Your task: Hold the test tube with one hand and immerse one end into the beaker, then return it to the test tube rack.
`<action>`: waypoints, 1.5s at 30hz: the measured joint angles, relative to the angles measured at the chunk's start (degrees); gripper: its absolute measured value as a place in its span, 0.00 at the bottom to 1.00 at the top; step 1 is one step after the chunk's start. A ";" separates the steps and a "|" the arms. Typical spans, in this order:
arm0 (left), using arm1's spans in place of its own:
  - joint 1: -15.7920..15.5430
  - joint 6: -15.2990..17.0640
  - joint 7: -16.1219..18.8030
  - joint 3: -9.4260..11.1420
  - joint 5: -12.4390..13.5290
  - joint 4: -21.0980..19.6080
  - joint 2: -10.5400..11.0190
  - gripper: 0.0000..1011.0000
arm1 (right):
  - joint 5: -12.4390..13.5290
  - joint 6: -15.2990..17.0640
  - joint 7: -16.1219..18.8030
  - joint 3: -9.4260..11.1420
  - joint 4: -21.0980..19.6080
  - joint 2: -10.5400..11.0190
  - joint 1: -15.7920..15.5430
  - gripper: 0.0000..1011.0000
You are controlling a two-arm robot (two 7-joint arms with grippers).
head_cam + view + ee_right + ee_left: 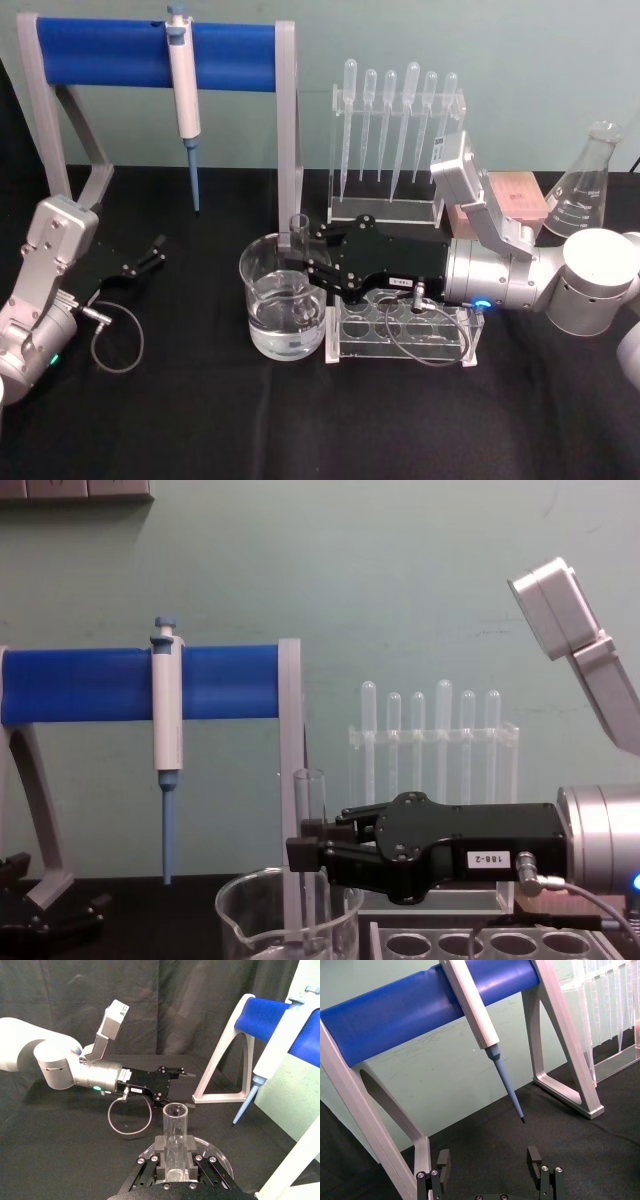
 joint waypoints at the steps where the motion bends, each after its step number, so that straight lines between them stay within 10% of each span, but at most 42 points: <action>1: 0.00 0.00 0.00 0.00 0.00 0.00 0.00 0.99 | 0.00 0.00 0.00 0.00 0.00 0.00 0.00 0.24; 45: 0.00 0.00 0.00 0.00 0.00 0.00 0.00 0.99 | 1.42 -0.18 0.32 2.61 -4.76 0.61 0.47 0.24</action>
